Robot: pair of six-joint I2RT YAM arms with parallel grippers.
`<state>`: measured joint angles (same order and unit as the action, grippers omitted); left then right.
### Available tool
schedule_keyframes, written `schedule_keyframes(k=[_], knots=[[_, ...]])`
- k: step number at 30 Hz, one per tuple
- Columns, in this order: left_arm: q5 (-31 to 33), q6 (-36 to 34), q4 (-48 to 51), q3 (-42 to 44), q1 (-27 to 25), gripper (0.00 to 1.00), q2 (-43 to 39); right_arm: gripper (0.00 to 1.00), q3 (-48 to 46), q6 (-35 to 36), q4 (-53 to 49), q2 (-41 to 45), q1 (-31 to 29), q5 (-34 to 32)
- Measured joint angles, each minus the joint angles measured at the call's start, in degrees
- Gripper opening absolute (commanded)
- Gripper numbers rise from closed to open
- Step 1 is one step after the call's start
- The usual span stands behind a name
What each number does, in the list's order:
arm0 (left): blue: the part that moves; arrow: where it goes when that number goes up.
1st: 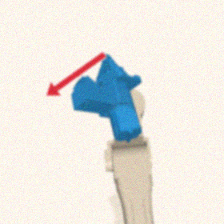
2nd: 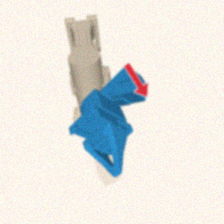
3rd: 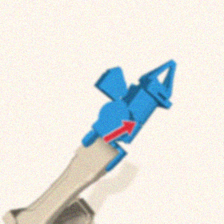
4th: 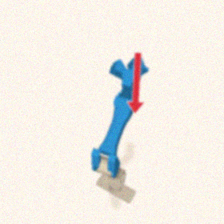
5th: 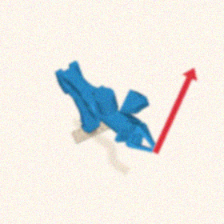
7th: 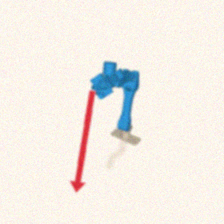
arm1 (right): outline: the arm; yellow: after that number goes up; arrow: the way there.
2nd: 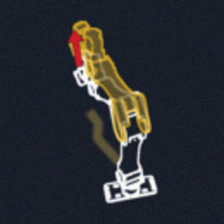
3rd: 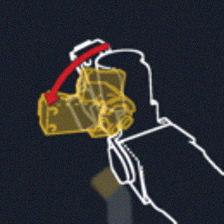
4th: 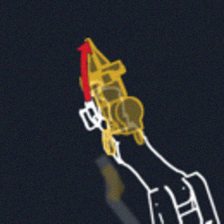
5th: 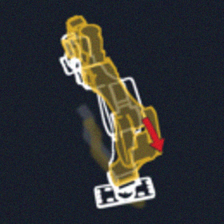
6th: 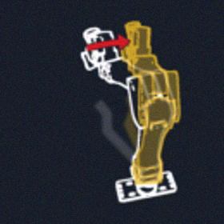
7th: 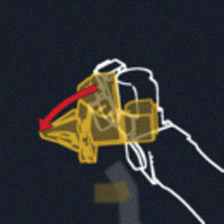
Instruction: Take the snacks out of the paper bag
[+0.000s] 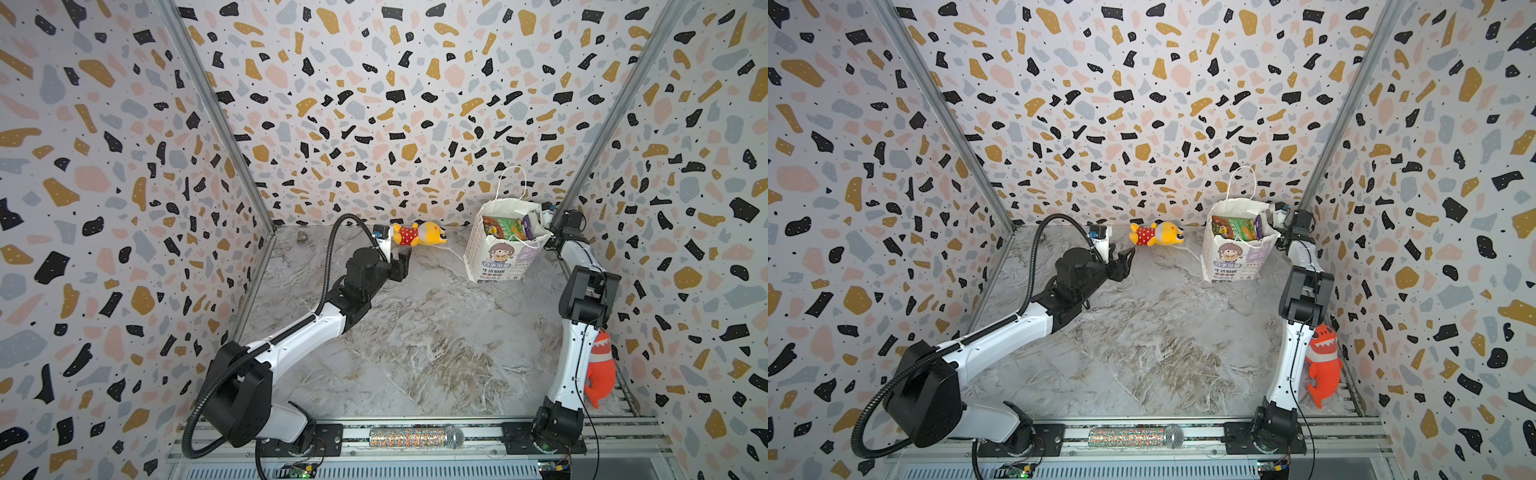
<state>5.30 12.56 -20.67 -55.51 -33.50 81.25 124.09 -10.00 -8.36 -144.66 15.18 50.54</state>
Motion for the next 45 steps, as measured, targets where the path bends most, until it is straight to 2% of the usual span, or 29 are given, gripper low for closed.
schedule_keyframes(k=[5,11,25,32,40,45], knots=[[1.9,-0.37,0.04,2.84,0.35,0.66,-1.57,0.3,-2.71,2.4,1.03,1.75,-0.94,0.17],[5.35,-0.92,-0.81,7.58,0.55,0.66,-6.03,0.29,-10.21,3.87,2.16,6.64,-3.63,-1.14],[12.33,1.64,-2.58,24.9,3.67,0.67,-14.05,0.28,-37.81,-1.11,14.51,25.07,-10.51,-9.49],[12.74,3.13,-3.17,26.29,5.86,0.68,-17.84,0.28,-46.12,-4.2,19.67,29.79,-16.31,-14.38],[12.81,3.76,-4.17,26.29,5.88,0.69,-17.64,0.29,-57.59,-12.76,27.78,36.24,-23.43,-21.66],[13.29,4.2,-4.26,26.29,6.32,0.69,-17.62,0.3,-59.78,-16.0,29.88,37.59,-28.87,-24.9]])
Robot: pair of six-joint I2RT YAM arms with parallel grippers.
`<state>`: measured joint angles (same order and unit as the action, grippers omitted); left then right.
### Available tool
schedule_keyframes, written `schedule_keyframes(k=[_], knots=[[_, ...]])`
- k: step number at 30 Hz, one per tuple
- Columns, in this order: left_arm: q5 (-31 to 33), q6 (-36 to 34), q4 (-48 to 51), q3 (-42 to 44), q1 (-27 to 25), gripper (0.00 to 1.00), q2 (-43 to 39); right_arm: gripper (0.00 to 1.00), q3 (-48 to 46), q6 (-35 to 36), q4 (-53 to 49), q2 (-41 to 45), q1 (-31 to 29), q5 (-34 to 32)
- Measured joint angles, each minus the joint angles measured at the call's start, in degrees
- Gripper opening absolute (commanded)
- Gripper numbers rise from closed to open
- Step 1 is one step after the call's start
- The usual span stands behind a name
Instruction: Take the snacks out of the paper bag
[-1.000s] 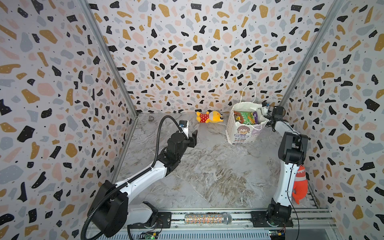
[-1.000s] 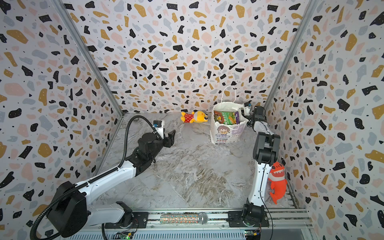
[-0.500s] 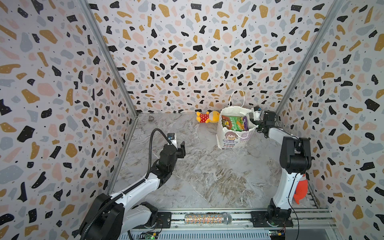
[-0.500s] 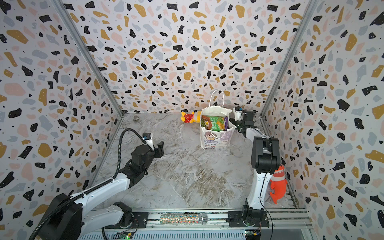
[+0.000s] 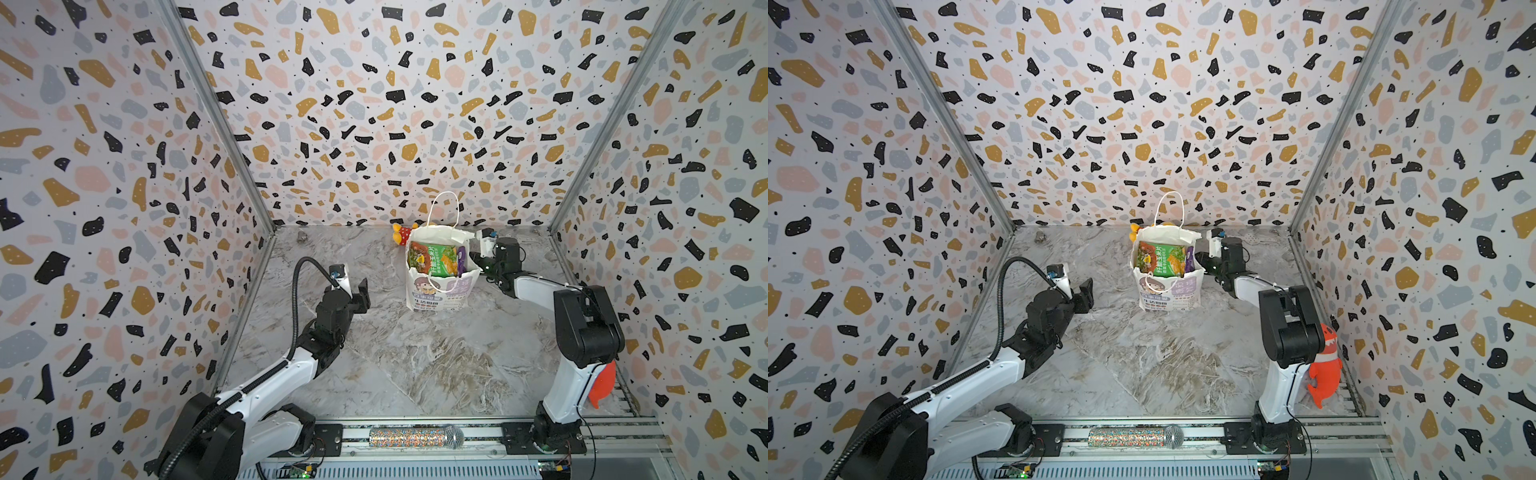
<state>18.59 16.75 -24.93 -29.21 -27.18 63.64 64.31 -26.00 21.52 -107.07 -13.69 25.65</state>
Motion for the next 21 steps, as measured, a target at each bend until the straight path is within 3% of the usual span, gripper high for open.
schedule_keyframes(k=[9,14,21], knots=[[0.83,0.02,1.46,0.02,1.27,0.7,-3.41,0.32,-1.99,-6.12,3.74,0.2,-6.71,-2.05],[1.11,-0.02,2.78,-0.02,2.01,0.74,-5.42,0.36,-3.93,-7.93,2.91,2.97,-7.58,-4.42],[0.52,-0.13,4.92,-4.22,2.32,0.77,-5.73,0.55,-2.6,-6.03,-3.39,9.94,-5.66,-8.81]])
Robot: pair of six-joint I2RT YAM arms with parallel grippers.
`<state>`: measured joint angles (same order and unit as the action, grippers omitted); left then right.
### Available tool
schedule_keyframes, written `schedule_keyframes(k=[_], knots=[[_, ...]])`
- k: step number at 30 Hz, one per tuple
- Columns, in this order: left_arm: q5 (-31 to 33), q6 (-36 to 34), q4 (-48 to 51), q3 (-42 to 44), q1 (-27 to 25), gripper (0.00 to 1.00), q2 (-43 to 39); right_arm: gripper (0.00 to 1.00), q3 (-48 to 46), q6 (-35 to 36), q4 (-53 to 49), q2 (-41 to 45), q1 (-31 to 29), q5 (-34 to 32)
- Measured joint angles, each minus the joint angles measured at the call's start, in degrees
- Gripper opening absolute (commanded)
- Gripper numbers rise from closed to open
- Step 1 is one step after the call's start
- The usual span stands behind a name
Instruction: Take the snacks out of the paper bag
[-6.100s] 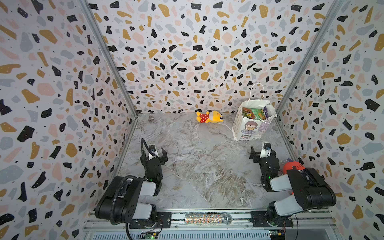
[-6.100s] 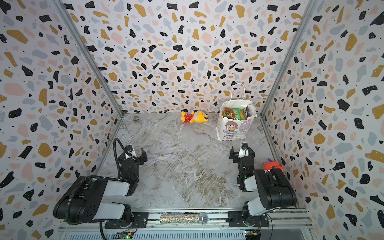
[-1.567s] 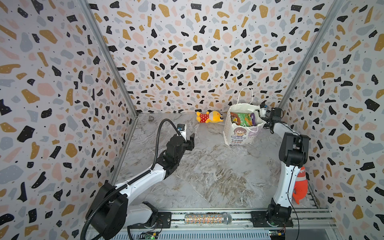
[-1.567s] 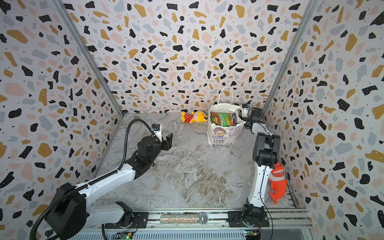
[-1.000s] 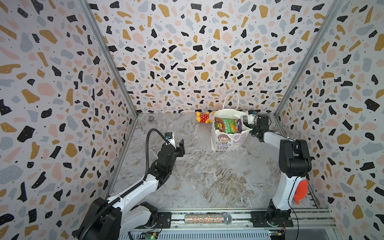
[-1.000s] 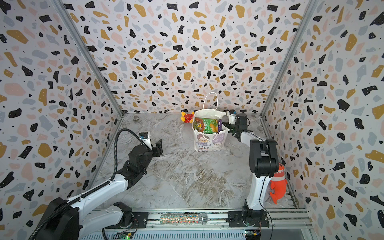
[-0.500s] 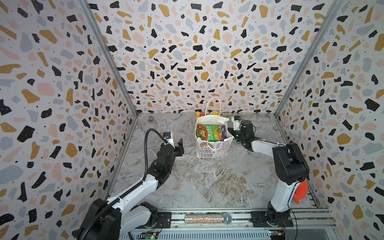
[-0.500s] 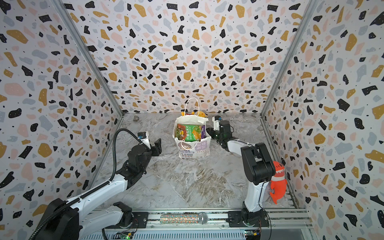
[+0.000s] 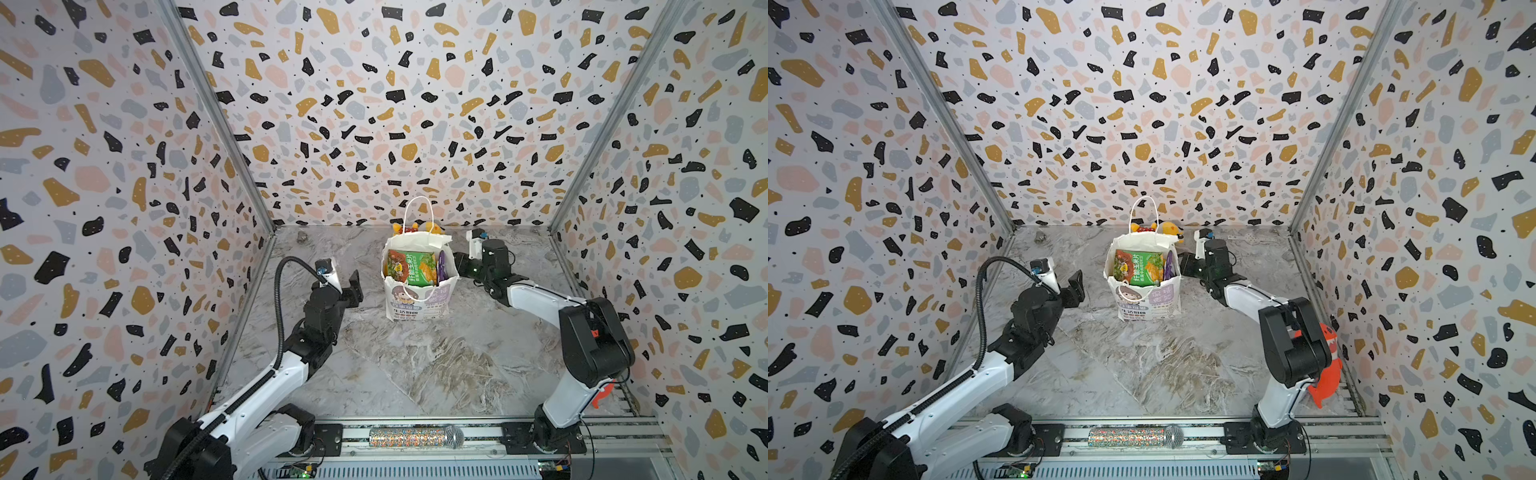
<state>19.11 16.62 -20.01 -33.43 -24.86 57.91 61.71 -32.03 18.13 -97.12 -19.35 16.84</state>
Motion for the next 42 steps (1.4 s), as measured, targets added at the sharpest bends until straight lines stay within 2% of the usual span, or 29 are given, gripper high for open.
schedule_keyframes(k=[1,3,4,6,10,15,24,29,34,38,42], knots=[[-0.39,-0.09,0.35,-1.29,0.02,0.77,0.2,0.59,0.37,0.79,-1.14,1.18,0.09,-1.18],[-1.49,-0.48,0.92,-4.52,0.04,0.77,0.92,0.73,1.18,3.15,-3.45,4.33,0.42,-4.48],[-2.21,-0.76,1.4,-6.23,0.04,0.76,1.36,0.74,1.38,4.63,-4.26,5.81,0.48,-6.14],[-3.76,-1.46,2.56,-10.16,0.04,0.72,2.67,0.73,1.81,7.43,-6.12,9.16,0.7,-9.07],[-7.17,-4.13,6.08,-17.86,0.04,0.73,5.77,0.73,5.33,11.28,-11.02,12.72,1.97,-11.23],[-12.79,-10.8,14.08,-31.74,0.07,0.75,13.81,0.73,7.78,13.22,-14.36,16.13,2.86,-8.76],[-24.24,-27.21,30.84,-55.78,0.37,0.77,31.89,0.7,5.27,14.14,-14.75,22.75,-2.03,-5.51],[-26.86,-33.48,37.53,-58.73,0.39,0.79,36.81,0.7,-3.04,14.51,-13.31,31.23,-2.25,-7.1],[-27.63,-36.59,41.42,-60.57,0.7,0.77,40.3,0.7,-11.98,14.56,-11.15,40.59,-2.45,-7.19],[-27.82,-38.12,43.21,-63.34,1.2,0.66,43.65,0.7,-18.32,14.58,-8.9,46.25,-3.41,-6.69],[-28.17,-39.34,44.63,-65.22,1.44,0.6,46.1,0.7,-22.67,14.58,-7.78,48.7,-4.66,-6.23]])
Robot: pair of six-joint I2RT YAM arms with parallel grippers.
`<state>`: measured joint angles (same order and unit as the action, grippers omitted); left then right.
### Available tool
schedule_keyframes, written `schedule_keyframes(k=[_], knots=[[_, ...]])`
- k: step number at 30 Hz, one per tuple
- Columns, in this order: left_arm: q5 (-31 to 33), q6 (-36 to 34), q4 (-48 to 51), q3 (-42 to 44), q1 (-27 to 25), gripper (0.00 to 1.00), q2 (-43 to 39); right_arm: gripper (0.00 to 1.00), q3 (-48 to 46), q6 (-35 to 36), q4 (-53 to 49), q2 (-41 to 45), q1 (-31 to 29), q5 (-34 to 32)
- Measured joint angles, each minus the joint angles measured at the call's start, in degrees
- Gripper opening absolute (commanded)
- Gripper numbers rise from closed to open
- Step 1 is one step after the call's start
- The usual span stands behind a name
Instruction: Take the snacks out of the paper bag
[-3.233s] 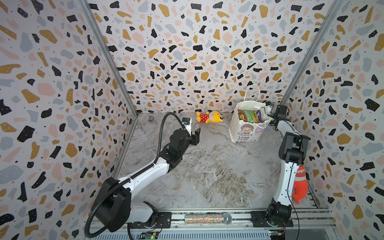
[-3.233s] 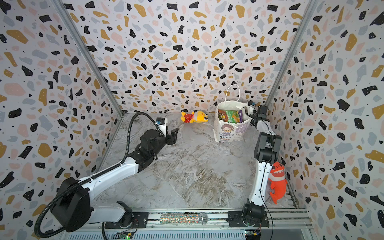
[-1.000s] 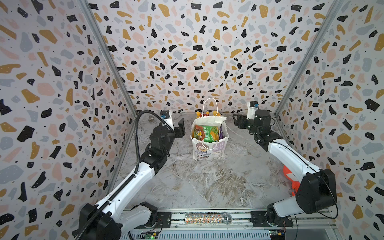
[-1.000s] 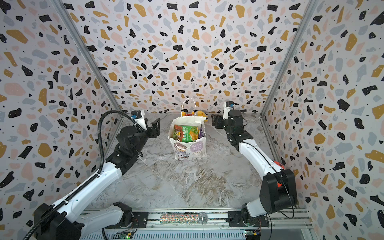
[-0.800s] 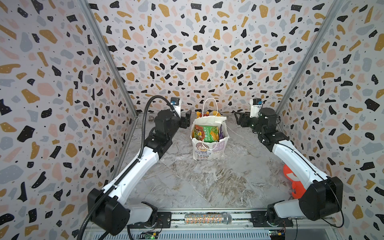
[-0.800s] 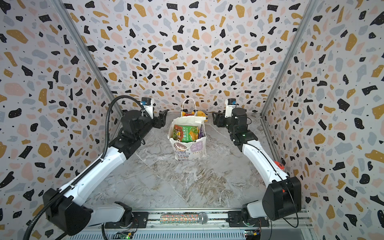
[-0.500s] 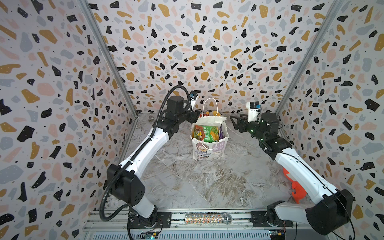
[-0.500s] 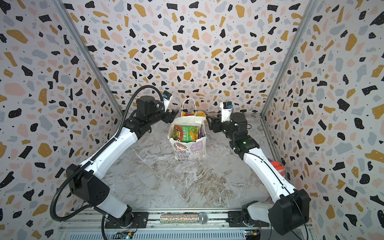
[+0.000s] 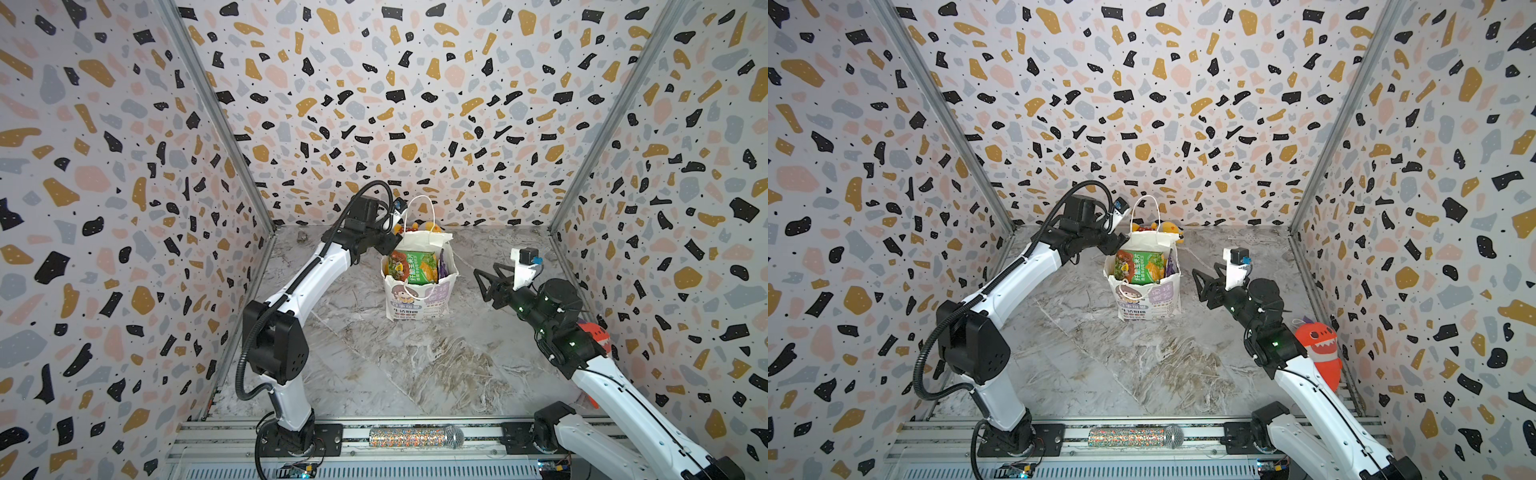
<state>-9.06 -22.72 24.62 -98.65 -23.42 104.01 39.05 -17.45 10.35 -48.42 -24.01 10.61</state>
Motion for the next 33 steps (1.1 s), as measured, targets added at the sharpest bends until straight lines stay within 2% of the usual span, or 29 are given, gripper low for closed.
schedule_keyframes(k=[3,5,8,9,13,17,18,19,23,27,33], knots=[[-0.31,-0.76,1.14,-0.94,0.02,0.53,1.16,0.7,-1.55,0.0,0.81,0.04,-1.25,0.07],[-0.57,-1.11,1.99,-1.75,0.0,0.44,1.75,0.7,-1.64,0.04,1.33,-0.31,-2.05,0.13],[-0.96,-1.77,3.48,-3.43,-0.09,0.43,2.56,0.7,-1.64,0.22,3.04,-1.33,-3.06,0.17],[-0.98,-1.95,4.13,-4.13,-0.09,0.37,2.84,0.7,-1.64,0.26,3.34,-1.64,-3.23,0.2],[-0.96,-2.23,5.27,-5.68,-0.04,0.25,3.3,0.7,-1.62,0.87,4.07,-2.6,-4.04,0.2],[-1.01,-2.71,5.81,-6.4,-0.04,0.24,3.63,0.7,-1.6,1.31,4.83,-2.6,-4.59,0.22],[-1.03,-2.86,5.95,-6.51,-0.04,0.28,3.72,0.71,-1.6,1.38,4.79,-2.6,-4.74,0.22],[-1.11,-3.15,6.32,-6.86,-0.04,0.37,3.91,0.71,-1.6,1.53,4.7,-2.58,-4.87,0.2],[-2.05,-4.85,7.41,-8.7,-0.04,0.48,5.01,0.71,-1.6,1.97,4.61,-2.14,-5.27,0.2],[-3.19,-6.8,9.73,-12.09,0.0,0.46,7.06,0.71,-1.6,2.21,4.66,-1.33,-5.46,0.17],[-4.9,-9.03,12.2,-15.41,0.11,0.32,9.94,0.71,-1.6,2.56,4.61,-0.9,-6.36,0.26]])
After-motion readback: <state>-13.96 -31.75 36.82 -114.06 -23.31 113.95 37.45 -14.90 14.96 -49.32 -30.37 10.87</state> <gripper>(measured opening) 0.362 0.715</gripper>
